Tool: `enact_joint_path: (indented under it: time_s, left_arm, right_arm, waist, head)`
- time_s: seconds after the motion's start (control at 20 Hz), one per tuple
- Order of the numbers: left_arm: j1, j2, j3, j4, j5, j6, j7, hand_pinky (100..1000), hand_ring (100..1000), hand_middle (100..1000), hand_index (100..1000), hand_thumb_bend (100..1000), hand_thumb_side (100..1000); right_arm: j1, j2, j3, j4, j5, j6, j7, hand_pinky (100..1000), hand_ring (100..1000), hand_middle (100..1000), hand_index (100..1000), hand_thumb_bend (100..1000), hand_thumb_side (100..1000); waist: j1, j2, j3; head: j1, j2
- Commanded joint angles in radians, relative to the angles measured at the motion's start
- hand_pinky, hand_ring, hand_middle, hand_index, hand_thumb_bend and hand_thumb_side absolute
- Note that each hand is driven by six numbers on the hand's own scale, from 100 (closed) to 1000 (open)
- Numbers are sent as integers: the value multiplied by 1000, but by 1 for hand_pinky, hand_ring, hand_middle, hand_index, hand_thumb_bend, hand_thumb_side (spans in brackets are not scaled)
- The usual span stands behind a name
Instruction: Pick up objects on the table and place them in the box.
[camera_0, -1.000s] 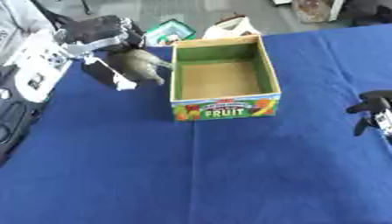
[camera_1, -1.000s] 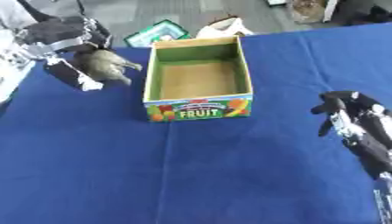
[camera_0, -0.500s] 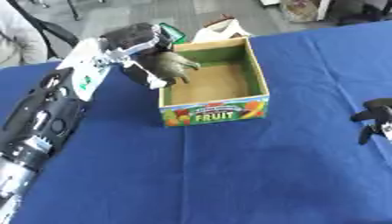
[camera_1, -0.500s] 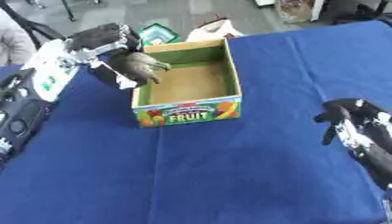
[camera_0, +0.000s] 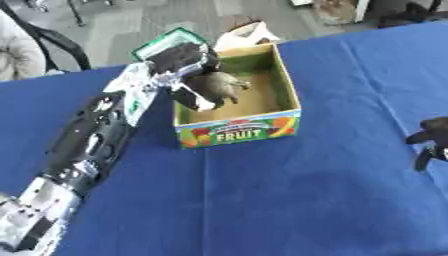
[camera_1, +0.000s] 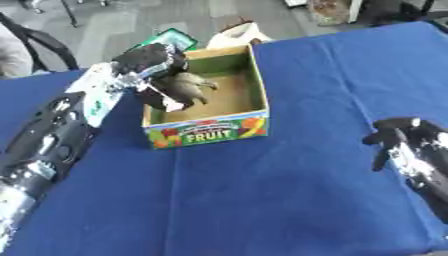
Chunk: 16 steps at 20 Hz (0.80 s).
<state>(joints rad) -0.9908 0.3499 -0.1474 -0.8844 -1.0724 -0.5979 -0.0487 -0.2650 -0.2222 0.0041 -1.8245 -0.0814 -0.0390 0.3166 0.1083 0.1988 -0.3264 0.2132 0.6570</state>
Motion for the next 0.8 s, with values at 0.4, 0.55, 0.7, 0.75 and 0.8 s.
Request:
enact_joint_path:
  time_s: [0.4,0.55,0.7,0.75,0.8]
  left_arm:
    - [-21,-2,29,36,-233,34,53,618,563,535,667,608,400]
    - [-20,-4,27,40,-250,21,21,671,649,629,765,745,452]
    - [-21,1,31,36,-239,5,-22,707,708,703,806,821,529]
    - [-21,3,33,30,-232,3,-31,718,725,727,816,836,580]
    - [-22,6,35,24,-224,2,-37,727,736,742,820,848,604]
  right_arm:
    - [-21,0,2,-12,-14,-4,5,359,633,514,689,100,445]
    - [-20,1,2,-12,-14,-4,5,359,633,514,689,100,445]
    - [-17,1,0,-11,-13,-4,4,360,633,514,689,100,445]
    - [-17,1,0,-11,-13,-4,4,360,633,514,689,100,445]
    - [-16,1,0,-11,-13,-4,4,360,633,514,689,100,445]
  waist:
    - [-13,-8,-22]
    - [-14,-9,-22]
    - [-16,-12,-23]
    - [-16,-13,-22]
    - [-16,-14,-21]
  head:
    - [6,-12]
    - [6,-12]
    - [3,-11]
    - [2,-11]
    - [1,-11]
